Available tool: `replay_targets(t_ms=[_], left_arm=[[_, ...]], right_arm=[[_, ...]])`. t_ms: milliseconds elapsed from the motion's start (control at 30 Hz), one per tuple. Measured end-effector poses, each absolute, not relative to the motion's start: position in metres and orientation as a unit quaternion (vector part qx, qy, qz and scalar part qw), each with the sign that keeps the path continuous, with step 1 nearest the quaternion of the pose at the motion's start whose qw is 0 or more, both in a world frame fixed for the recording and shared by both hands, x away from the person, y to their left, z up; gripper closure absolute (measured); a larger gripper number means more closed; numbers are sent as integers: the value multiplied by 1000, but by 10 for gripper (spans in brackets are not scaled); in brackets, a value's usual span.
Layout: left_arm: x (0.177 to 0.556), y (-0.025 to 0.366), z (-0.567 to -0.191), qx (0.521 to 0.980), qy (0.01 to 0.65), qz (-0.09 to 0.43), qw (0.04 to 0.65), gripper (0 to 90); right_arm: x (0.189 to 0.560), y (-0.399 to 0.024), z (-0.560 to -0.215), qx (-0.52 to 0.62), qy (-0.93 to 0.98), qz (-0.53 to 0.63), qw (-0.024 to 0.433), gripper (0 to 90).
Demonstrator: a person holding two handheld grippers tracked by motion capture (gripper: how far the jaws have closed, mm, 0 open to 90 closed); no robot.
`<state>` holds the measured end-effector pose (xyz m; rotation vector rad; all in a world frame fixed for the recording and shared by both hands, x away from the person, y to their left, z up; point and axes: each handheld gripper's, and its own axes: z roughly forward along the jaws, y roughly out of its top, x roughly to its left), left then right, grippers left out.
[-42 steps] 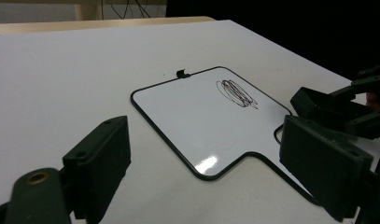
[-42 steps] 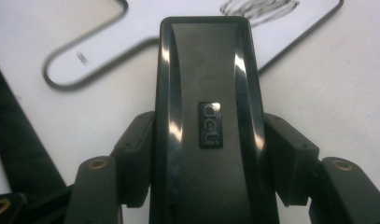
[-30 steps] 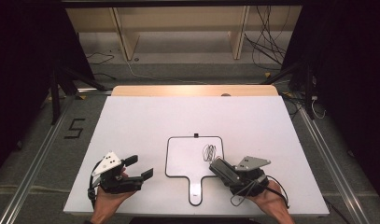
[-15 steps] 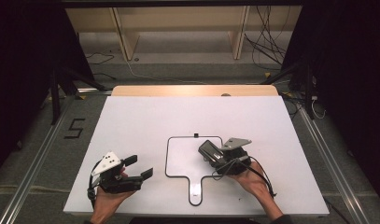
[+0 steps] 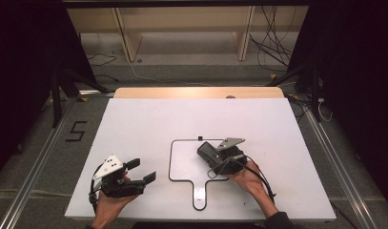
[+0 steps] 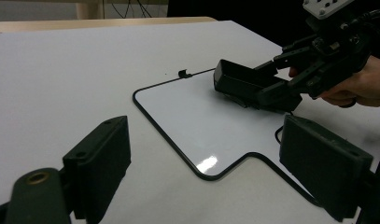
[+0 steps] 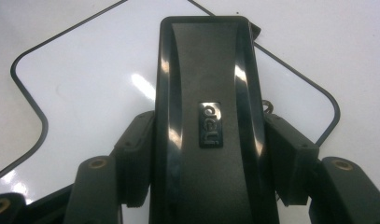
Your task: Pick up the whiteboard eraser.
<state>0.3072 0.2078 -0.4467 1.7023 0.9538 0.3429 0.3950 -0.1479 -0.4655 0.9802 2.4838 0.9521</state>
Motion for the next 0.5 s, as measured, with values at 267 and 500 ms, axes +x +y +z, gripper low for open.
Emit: replay_targets(t_ms=[267, 500], left_arm=[[307, 208, -447, 718, 404, 144, 548, 156], [308, 207, -447, 717, 405, 143, 549, 156]], right_arm=[[395, -145, -467, 342, 867, 332, 148, 410], [395, -142, -469, 341, 868, 330, 144, 410]])
